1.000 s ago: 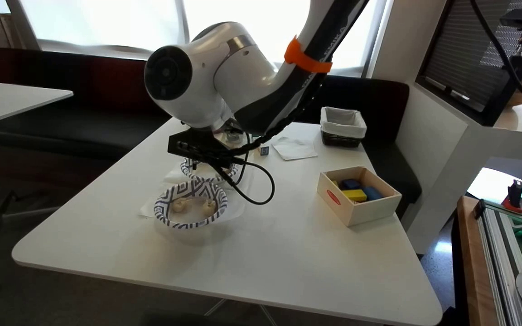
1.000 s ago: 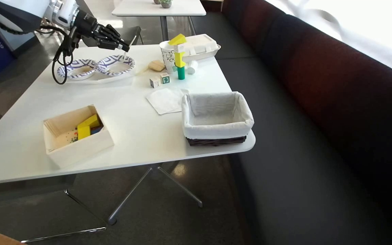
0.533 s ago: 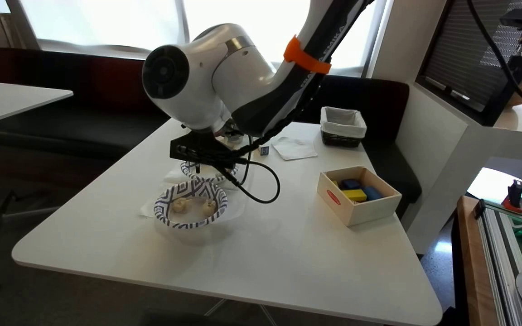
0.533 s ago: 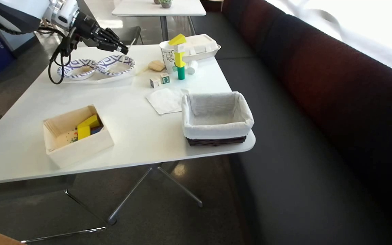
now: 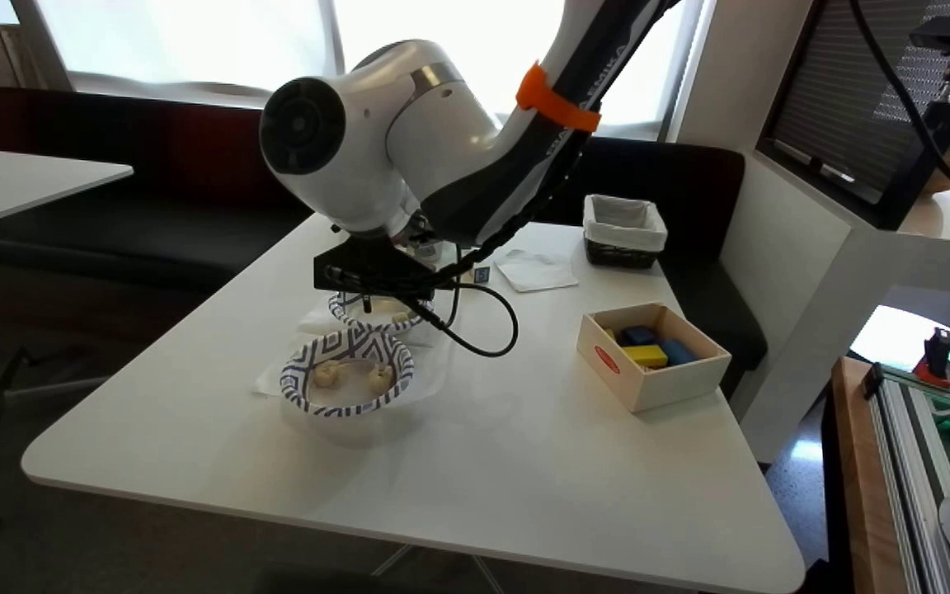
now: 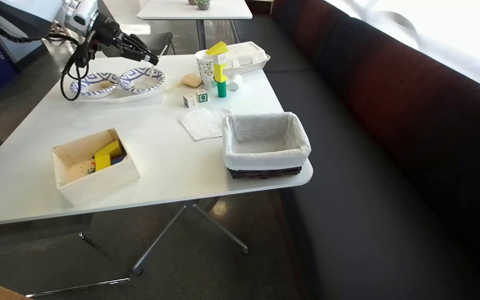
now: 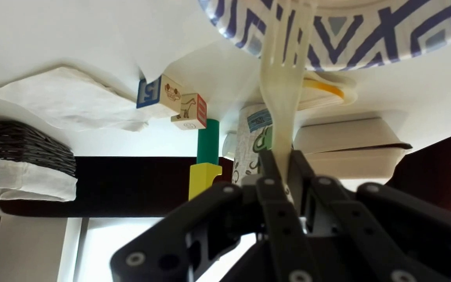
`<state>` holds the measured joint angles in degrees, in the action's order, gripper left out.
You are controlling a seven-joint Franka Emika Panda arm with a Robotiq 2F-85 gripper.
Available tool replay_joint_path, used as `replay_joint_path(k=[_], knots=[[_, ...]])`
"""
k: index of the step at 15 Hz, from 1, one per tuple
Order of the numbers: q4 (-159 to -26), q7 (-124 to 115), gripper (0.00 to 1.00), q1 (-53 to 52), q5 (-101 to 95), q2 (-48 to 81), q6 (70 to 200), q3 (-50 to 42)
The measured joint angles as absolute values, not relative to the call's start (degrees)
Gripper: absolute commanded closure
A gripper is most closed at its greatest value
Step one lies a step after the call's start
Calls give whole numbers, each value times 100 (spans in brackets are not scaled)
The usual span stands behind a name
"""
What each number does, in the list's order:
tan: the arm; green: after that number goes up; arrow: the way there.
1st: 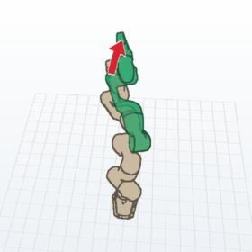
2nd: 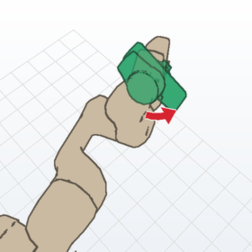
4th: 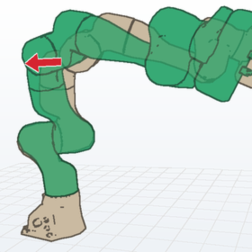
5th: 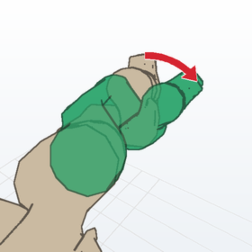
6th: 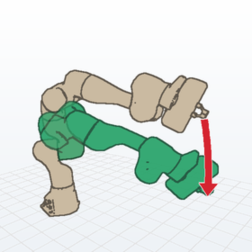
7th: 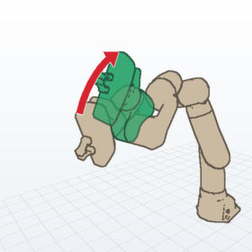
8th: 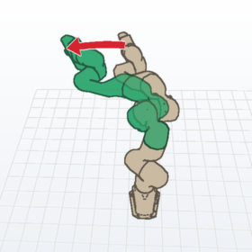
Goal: Use the fork to move one object from the right plate to the left plate
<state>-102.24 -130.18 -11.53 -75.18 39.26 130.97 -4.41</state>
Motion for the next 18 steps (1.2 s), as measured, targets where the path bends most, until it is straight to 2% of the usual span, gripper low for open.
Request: replay_joint_path(k=[7,8,12,13,18], knots=[[-10222,-12819,97,-1032,-7518,3926,13097,-320],[-10222,-12818,87,-1006,-7516,3926,13099,-288],[-10213,-12818,87,-973,-7516,3926,13099,-263],[-10212,-12818,97,-973,-7516,3926,13099,-263],[-10202,-12818,97,-963,-7516,3942,13099,-230]])
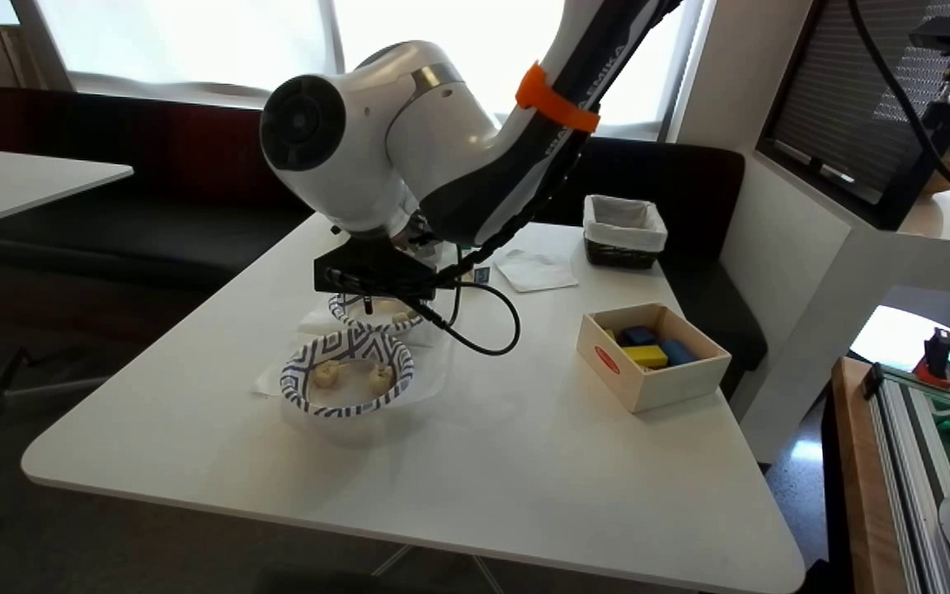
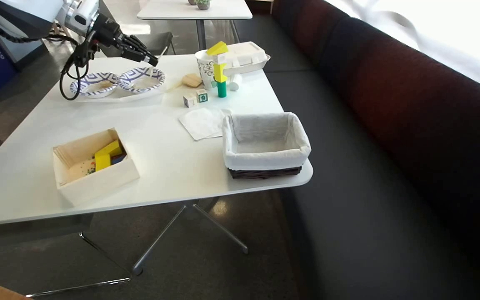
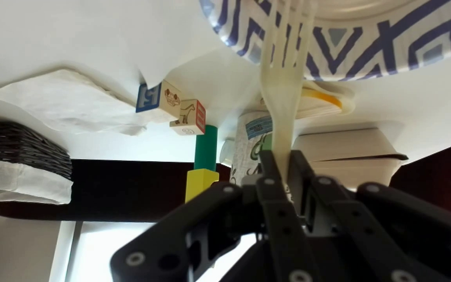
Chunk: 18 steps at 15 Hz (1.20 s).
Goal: Use the fork to move one object from the right plate to the left plate
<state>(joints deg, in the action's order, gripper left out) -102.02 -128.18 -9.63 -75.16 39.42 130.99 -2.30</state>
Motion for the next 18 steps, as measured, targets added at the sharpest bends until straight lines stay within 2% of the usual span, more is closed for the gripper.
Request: replay_joint_path(k=[18], knots=[[-9902,-12439,97,-977,-7488,4370,13044,32]])
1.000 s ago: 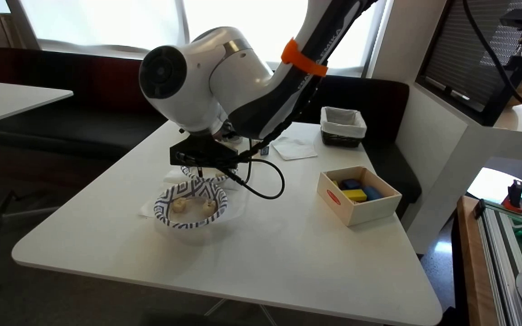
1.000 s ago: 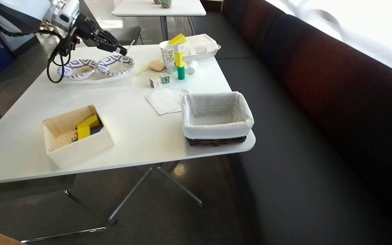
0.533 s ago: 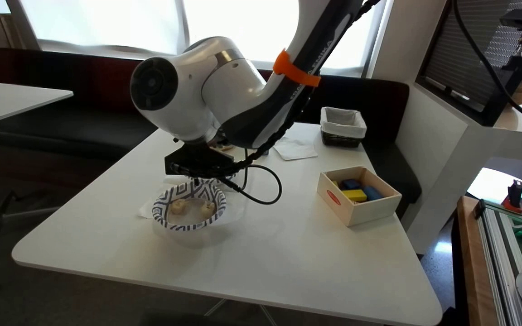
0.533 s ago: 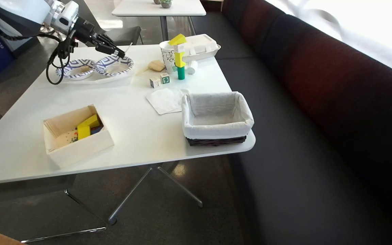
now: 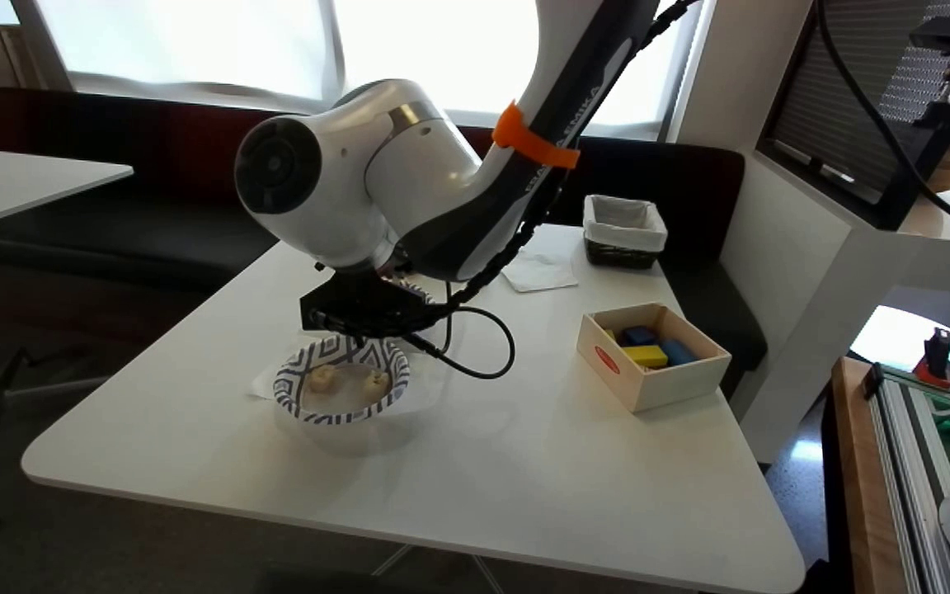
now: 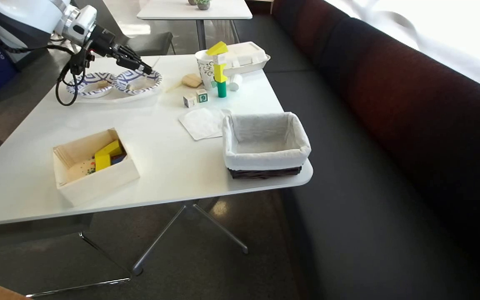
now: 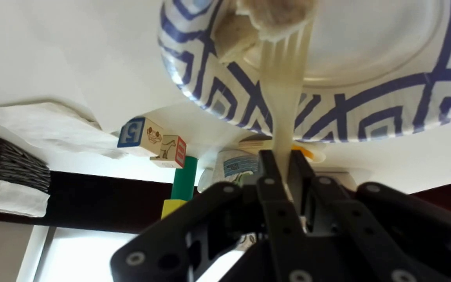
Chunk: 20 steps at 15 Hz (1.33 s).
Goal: Use the fork to move one object from the right plate to the left plate
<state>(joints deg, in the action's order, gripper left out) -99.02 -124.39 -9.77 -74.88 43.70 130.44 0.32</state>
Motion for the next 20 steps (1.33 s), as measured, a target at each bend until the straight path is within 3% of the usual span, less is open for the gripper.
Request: replay_joint_path(k=[20], knots=[[-9900,-10987,97,-243,-6463,4469,15329,69]])
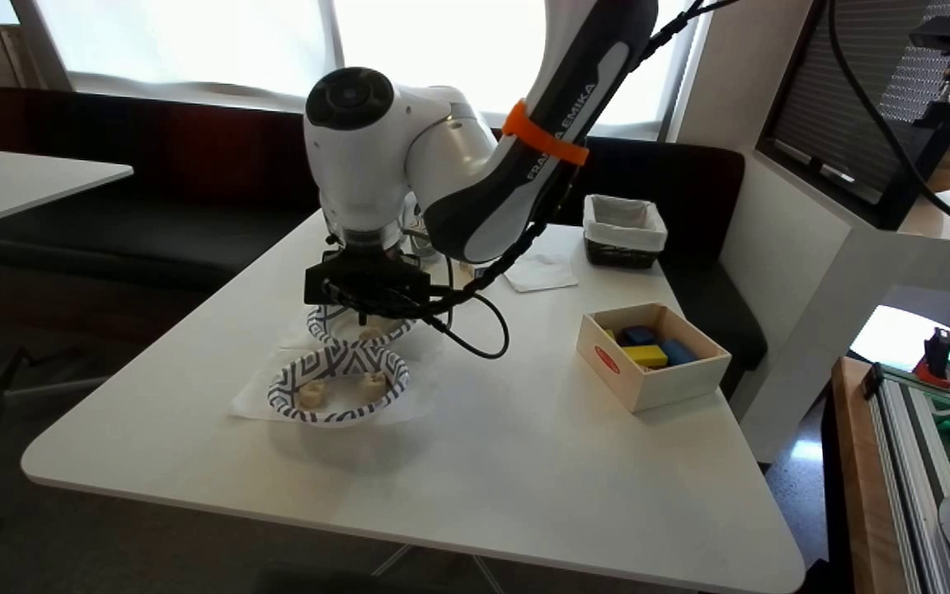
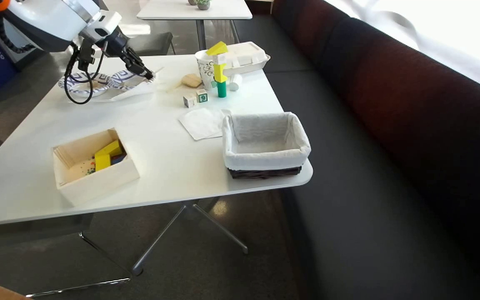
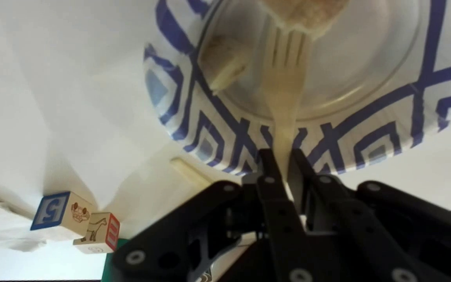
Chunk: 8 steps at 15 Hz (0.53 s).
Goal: Use the fork to move one object from the right plate to the left plate
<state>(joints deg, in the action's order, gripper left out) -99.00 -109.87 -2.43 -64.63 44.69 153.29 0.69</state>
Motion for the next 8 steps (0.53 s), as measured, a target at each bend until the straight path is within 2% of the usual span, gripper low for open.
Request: replay_joint_path(k=[8], knots=[[-9927,-10359,97,15,-5896,4513,16021,169]])
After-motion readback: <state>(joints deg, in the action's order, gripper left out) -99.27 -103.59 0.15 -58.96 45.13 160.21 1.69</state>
